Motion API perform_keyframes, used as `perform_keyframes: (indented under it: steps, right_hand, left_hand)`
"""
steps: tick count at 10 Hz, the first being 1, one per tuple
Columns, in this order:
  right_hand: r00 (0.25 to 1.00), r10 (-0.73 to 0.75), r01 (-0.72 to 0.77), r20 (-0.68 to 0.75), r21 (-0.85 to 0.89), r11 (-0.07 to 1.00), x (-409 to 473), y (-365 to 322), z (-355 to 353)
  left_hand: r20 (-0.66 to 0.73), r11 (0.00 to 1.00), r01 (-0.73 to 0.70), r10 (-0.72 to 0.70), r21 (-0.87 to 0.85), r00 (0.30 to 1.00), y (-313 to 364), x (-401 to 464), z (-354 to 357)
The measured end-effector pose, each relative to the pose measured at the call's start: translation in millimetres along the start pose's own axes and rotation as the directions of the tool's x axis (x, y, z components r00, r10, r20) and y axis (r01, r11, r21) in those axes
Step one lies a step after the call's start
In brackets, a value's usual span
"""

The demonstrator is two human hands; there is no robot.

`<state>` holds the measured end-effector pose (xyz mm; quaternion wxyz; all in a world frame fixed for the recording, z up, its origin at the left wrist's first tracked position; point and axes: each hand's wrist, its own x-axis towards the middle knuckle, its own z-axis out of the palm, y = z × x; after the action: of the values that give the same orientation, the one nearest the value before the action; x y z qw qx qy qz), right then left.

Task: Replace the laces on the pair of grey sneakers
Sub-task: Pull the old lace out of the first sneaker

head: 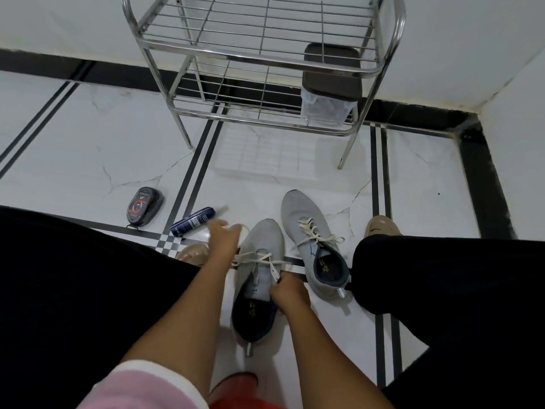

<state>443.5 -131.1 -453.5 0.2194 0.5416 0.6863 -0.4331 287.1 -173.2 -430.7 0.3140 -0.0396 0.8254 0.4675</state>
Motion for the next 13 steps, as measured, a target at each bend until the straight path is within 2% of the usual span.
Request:
perform_keyframes:
  steps: [1, 2, 3, 4, 5, 7, 8, 9, 10, 11, 12, 13]
  right_hand:
    - [1.000, -0.006, 0.006, -0.014, -0.018, 1.000, -0.4, -0.5, 0.7]
    - [1.000, -0.016, 0.015, -0.027, -0.041, 0.999, -0.3, 1.0, -0.3]
    - [1.000, -0.015, 0.015, -0.020, -0.039, 0.999, 0.2, 2.2, 1.1]
    - [1.000, -0.013, 0.013, -0.013, -0.037, 0.999, -0.8, 0.7, 1.1]
    - [1.000, -0.005, 0.004, -0.019, -0.058, 0.998, -0.6, 0.0, -0.1]
    - [1.000, 0.002, -0.003, -0.009, -0.045, 0.999, -3.6, -3.1, 0.1]
    - [1.000, 0.001, -0.001, -0.006, -0.022, 1.000, -3.8, -2.2, 0.0]
    - [1.000, -0.001, 0.001, -0.005, -0.016, 1.000, -4.0, -3.7, -1.2]
    - [1.000, 0.012, -0.012, 0.000, -0.017, 1.000, -0.9, -3.5, -1.7]
    - [1.000, 0.014, -0.014, -0.006, 0.006, 1.000, 0.1, -2.9, -1.1]
    - [1.000, 0.007, -0.007, 0.000, -0.035, 0.999, 1.5, -4.6, -4.1]
    - [0.999, 0.012, -0.009, 0.043, -0.062, 0.998, 4.9, -9.3, -9.9]
  left_hand:
    - [0.429, 0.554, -0.472, 0.217, 0.685, 0.877, -14.9, -11.6, 22.2]
    - [0.456, 0.344, -0.512, 0.234, 0.787, 0.858, -35.5, -19.9, 31.4]
    - [0.386, 0.414, -0.486, 0.304, 0.770, 0.871, -39.3, -19.5, 28.9]
    - [0.457, 0.306, -0.564, 0.357, 0.767, 0.815, -33.1, -22.4, 29.2]
    - [0.496, 0.184, -0.566, 0.321, 0.803, 0.807, -34.7, -26.8, 30.5]
    - [0.574, 0.033, -0.626, 0.364, 0.779, 0.733, -39.1, -30.9, 36.8]
    - [0.507, 0.303, -0.609, 0.355, 0.733, 0.786, -49.3, -24.8, 38.1]
    - [0.089, 0.988, -0.101, 0.091, 0.113, 0.992, -38.7, -18.1, 24.9]
    - [0.051, 0.596, 0.274, -0.364, -0.755, 0.930, -22.0, -12.2, -0.4]
    - [0.021, 0.988, 0.100, -0.098, -0.117, 0.995, -7.8, -6.4, -2.8]
    - [0.155, 0.778, -0.287, 0.242, 0.558, 0.958, -21.0, -14.1, 16.3]
    - [-0.089, 0.663, -0.222, 0.401, 0.715, 0.912, -41.1, -27.3, 19.4]
